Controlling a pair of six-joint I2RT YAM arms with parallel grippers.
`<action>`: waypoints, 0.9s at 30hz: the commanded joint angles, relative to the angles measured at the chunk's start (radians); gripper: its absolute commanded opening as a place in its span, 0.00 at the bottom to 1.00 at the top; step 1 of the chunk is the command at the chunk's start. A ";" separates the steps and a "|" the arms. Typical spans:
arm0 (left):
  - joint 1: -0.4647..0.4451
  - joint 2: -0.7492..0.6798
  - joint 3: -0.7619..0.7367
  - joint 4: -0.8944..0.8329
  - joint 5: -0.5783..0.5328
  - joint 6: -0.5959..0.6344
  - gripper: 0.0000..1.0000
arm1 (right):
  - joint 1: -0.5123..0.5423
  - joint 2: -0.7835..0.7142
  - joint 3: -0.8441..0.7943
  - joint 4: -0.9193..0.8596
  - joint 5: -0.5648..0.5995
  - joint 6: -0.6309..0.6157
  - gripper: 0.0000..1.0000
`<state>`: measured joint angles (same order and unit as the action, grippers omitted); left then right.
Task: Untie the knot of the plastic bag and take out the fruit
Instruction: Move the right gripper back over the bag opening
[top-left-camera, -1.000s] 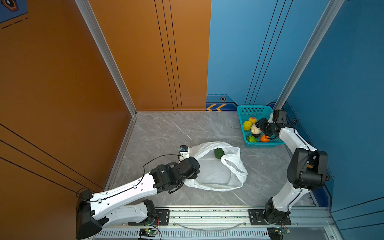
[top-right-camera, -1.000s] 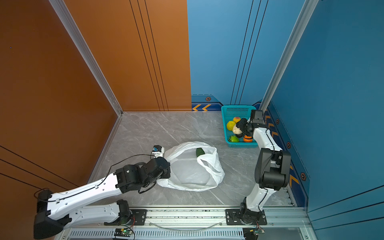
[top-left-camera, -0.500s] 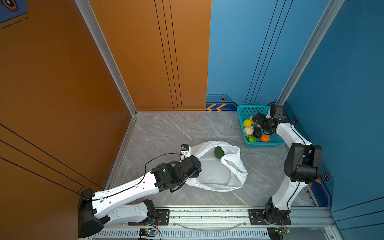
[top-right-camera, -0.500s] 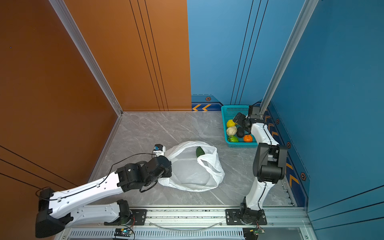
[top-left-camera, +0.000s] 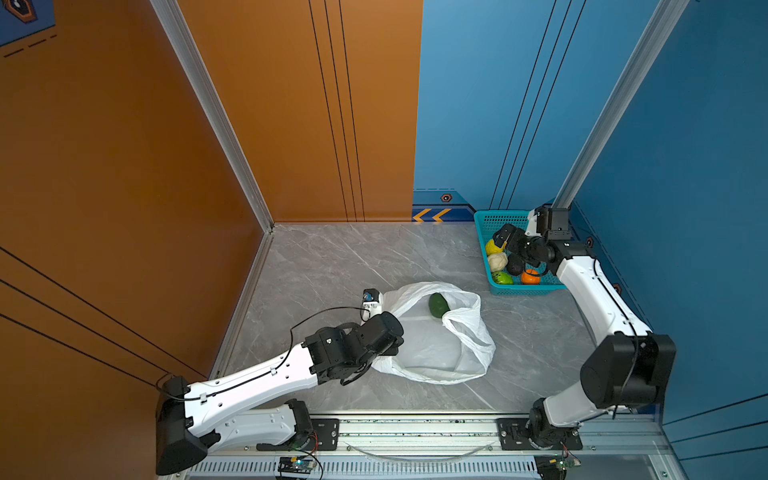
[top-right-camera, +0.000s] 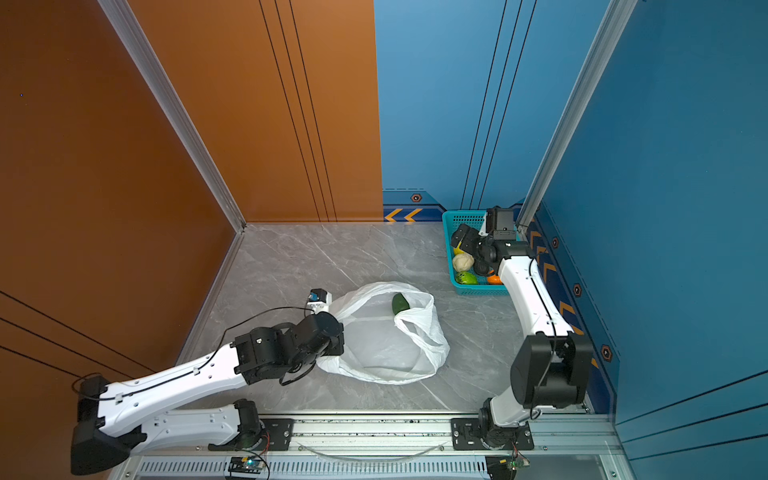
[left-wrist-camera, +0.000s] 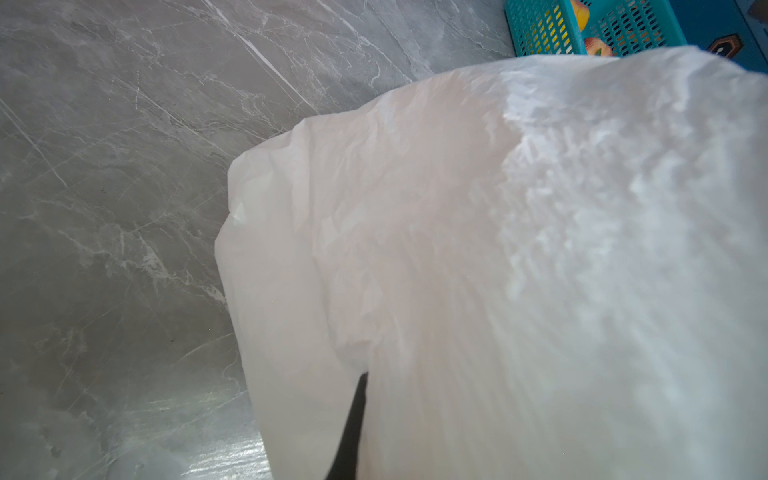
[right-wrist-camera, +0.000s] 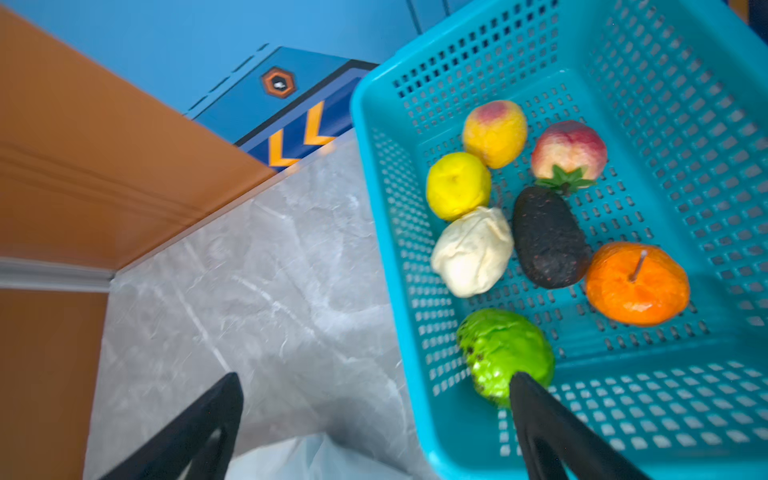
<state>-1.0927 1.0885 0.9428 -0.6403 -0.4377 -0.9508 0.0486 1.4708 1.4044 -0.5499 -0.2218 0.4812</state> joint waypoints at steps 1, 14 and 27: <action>-0.019 -0.015 0.024 -0.004 -0.010 -0.012 0.00 | 0.103 -0.158 -0.022 -0.214 -0.027 -0.042 1.00; -0.056 -0.016 0.024 -0.004 -0.042 -0.042 0.00 | 0.756 -0.469 -0.062 -0.466 0.221 0.242 1.00; -0.068 0.004 0.048 -0.004 -0.048 -0.058 0.00 | 1.117 -0.396 -0.357 -0.192 0.460 0.350 0.98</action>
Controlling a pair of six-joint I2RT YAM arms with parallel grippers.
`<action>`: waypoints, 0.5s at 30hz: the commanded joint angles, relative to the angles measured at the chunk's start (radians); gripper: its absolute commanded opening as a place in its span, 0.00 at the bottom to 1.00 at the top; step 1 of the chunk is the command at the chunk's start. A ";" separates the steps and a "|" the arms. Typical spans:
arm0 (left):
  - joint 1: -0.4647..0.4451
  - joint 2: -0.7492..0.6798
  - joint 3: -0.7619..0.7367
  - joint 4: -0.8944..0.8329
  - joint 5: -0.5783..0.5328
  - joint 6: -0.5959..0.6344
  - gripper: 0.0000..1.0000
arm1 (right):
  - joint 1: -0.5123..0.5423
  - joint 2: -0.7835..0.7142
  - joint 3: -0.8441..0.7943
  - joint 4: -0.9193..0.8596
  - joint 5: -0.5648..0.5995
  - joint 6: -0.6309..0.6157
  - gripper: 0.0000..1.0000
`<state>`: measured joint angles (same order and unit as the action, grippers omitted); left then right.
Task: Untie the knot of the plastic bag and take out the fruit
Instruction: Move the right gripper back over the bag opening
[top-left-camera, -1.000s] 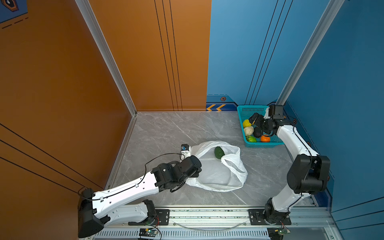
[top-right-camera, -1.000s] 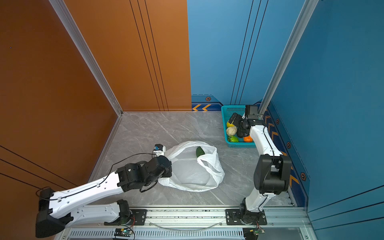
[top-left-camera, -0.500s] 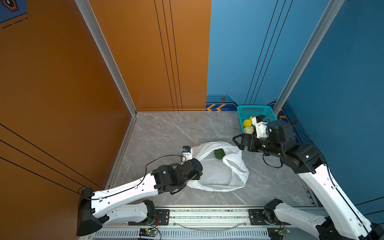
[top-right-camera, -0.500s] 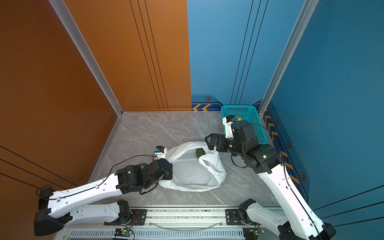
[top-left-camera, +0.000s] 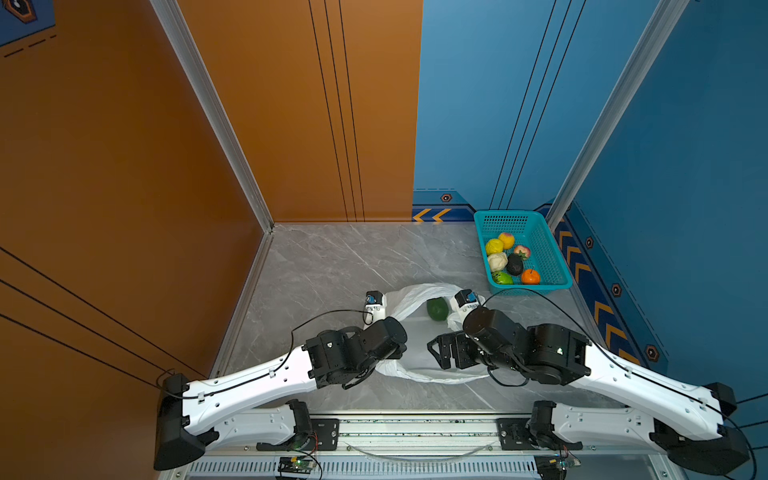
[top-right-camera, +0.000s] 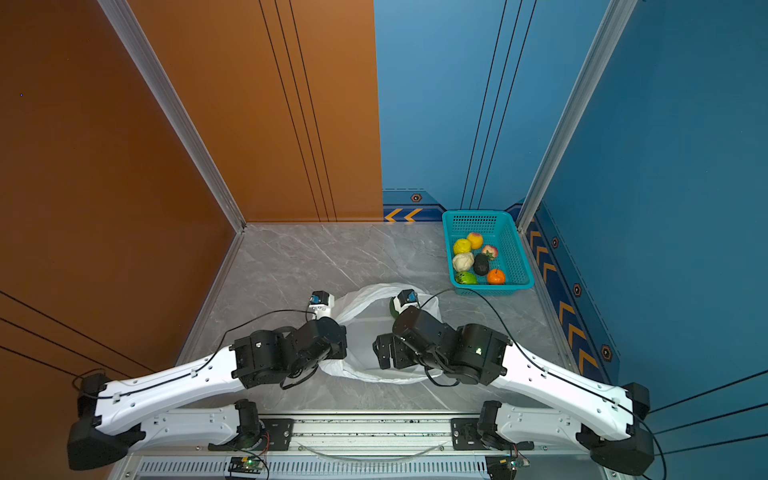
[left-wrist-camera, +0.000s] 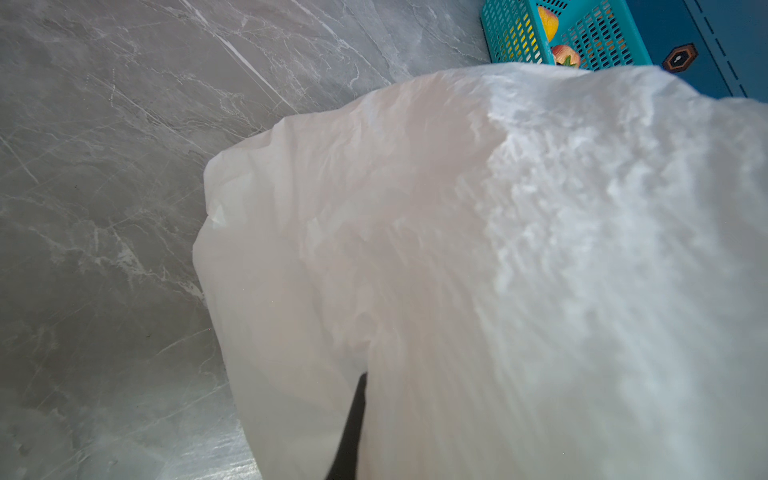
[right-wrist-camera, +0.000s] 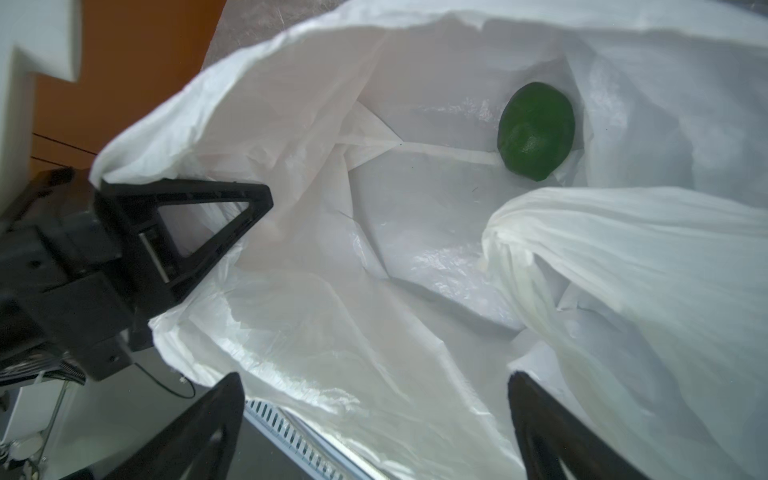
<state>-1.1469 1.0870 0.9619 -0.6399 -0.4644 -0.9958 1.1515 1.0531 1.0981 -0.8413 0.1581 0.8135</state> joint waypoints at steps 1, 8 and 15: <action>-0.013 0.004 0.027 -0.004 -0.021 -0.014 0.00 | 0.021 0.033 -0.074 0.129 0.087 0.009 0.97; -0.013 0.004 0.025 -0.004 -0.026 -0.026 0.00 | 0.058 0.161 -0.137 0.261 0.106 -0.076 0.94; -0.013 0.004 0.029 -0.004 -0.030 -0.027 0.00 | 0.050 0.267 -0.169 0.328 0.077 -0.116 0.95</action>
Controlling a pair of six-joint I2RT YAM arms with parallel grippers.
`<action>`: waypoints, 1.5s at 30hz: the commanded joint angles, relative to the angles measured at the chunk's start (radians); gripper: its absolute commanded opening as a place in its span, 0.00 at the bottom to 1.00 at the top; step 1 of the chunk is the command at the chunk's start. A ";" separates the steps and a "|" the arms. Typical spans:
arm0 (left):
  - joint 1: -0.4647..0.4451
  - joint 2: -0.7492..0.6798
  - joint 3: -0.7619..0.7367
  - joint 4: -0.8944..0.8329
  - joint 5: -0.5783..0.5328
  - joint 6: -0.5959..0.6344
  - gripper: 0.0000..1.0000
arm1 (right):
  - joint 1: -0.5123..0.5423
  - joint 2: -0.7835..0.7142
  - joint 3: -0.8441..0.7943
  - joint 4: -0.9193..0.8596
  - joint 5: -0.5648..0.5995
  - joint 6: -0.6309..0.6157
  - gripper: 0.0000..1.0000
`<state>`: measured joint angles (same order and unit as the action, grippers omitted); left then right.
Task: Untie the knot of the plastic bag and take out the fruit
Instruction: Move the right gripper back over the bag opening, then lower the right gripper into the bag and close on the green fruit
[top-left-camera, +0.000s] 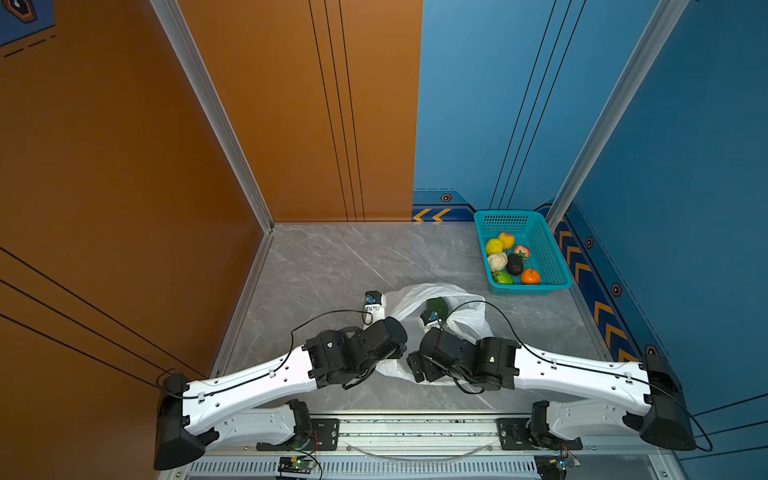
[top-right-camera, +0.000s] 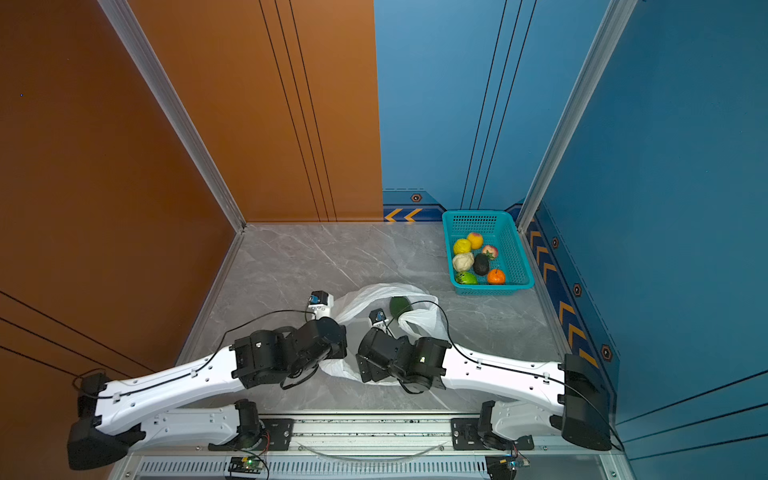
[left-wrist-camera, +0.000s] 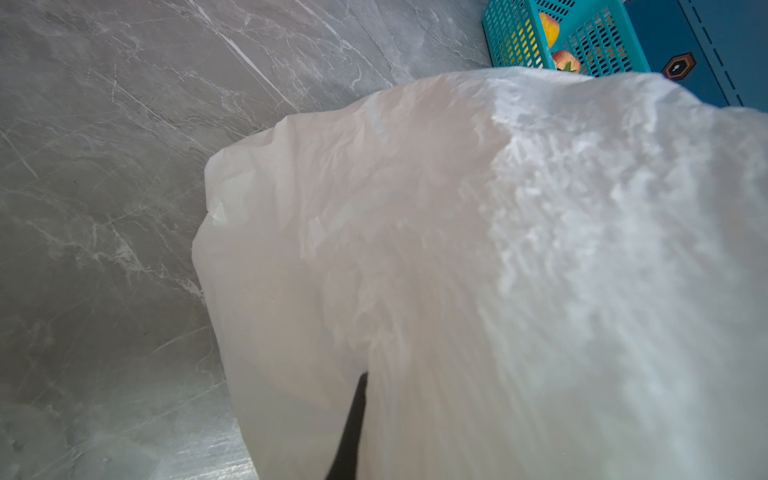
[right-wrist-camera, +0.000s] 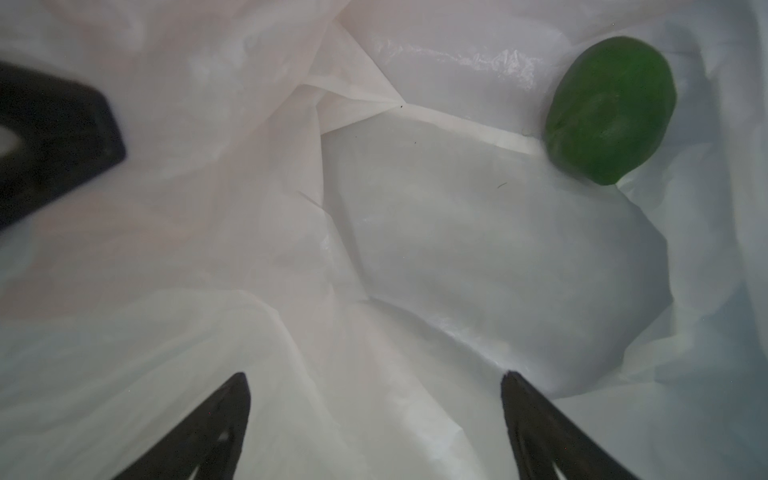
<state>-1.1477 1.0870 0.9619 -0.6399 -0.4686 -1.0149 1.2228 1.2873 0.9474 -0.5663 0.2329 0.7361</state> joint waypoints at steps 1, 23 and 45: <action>-0.012 0.004 0.028 -0.004 -0.023 -0.009 0.00 | -0.039 0.048 -0.018 0.060 -0.011 -0.047 0.95; -0.018 0.002 -0.021 0.003 0.058 0.012 0.00 | -0.296 0.364 0.131 0.168 0.192 -0.133 0.99; -0.024 0.030 -0.033 0.030 0.123 0.054 0.00 | -0.421 0.499 0.212 0.186 0.151 -0.160 1.00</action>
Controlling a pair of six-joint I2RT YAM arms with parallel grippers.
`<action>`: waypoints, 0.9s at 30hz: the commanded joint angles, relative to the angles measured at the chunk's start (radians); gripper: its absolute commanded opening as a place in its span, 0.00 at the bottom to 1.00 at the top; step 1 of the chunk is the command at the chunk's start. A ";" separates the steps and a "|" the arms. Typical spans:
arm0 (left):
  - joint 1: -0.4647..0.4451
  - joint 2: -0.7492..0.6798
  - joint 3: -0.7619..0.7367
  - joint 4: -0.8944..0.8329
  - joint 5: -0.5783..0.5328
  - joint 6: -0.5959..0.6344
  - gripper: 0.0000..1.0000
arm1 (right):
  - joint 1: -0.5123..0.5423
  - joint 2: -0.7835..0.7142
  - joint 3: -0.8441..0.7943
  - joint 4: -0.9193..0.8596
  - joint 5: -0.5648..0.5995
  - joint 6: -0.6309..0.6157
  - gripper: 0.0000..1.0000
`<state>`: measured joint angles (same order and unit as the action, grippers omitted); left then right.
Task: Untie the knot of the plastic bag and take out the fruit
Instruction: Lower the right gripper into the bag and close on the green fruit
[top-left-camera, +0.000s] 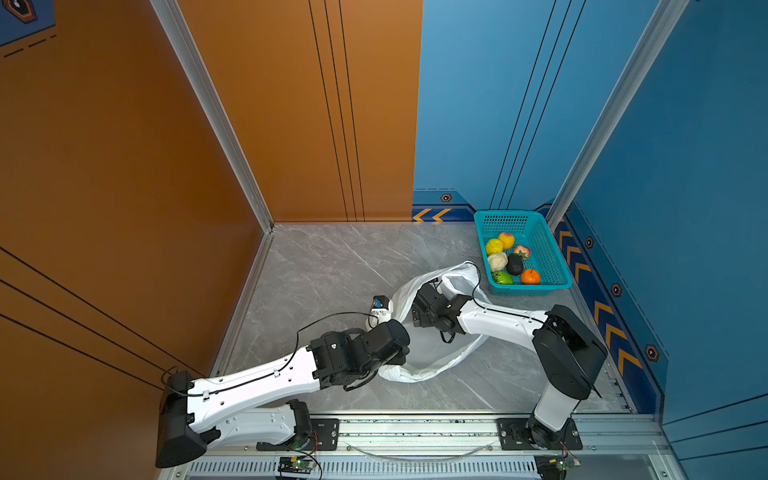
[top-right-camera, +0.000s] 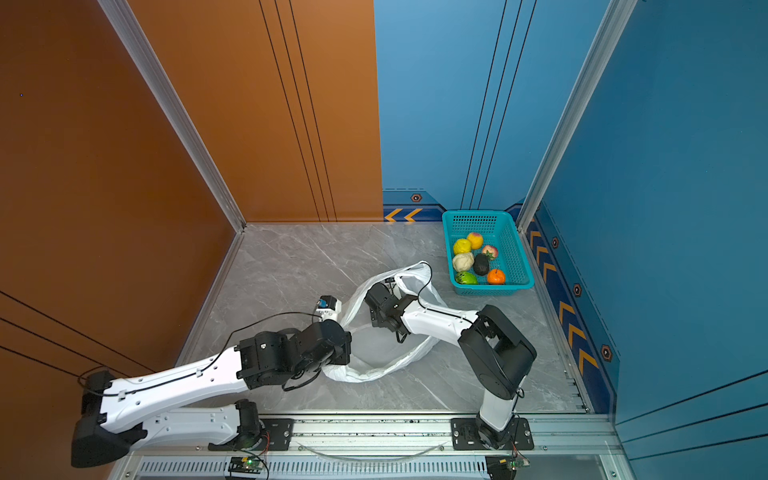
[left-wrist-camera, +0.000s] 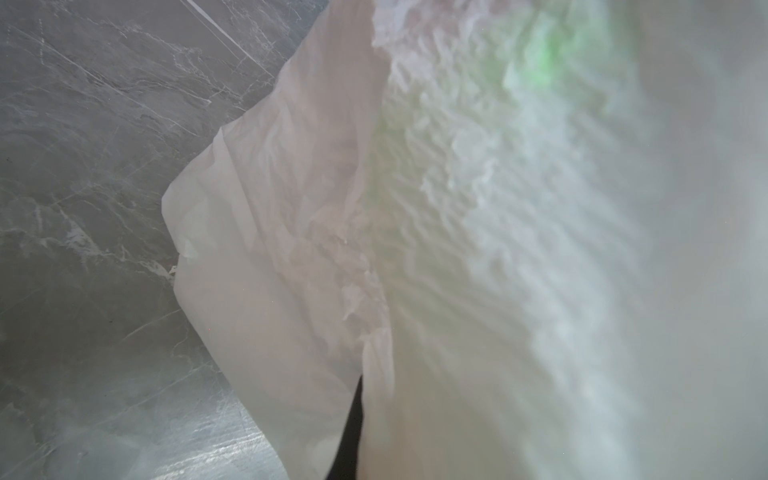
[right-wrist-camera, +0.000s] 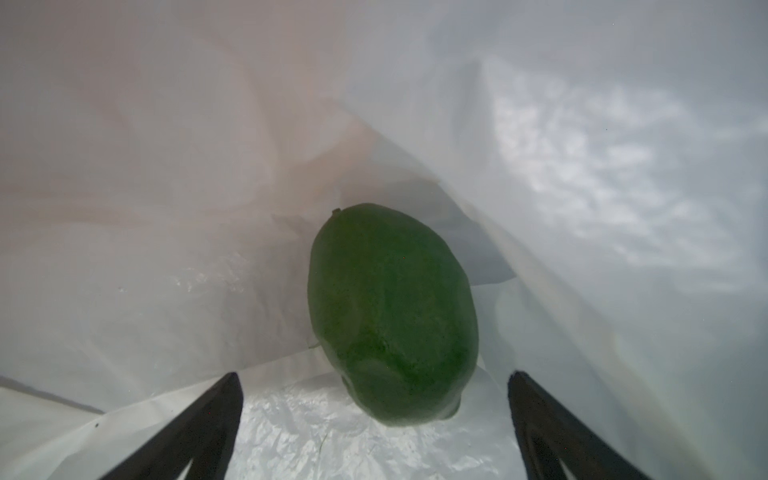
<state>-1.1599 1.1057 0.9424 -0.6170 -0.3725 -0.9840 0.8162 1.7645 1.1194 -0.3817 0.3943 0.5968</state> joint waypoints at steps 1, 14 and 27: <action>-0.012 0.015 -0.014 0.011 0.033 0.025 0.00 | -0.020 0.033 0.049 0.006 -0.017 -0.025 1.00; -0.008 0.054 -0.005 0.052 0.107 0.065 0.00 | -0.070 0.205 0.172 0.033 -0.085 -0.087 0.82; 0.004 0.062 -0.013 0.052 0.105 0.067 0.00 | -0.072 0.159 0.147 0.034 -0.114 -0.108 0.55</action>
<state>-1.1595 1.1591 0.9409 -0.5674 -0.2821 -0.9382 0.7513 1.9636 1.2671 -0.3443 0.3042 0.4965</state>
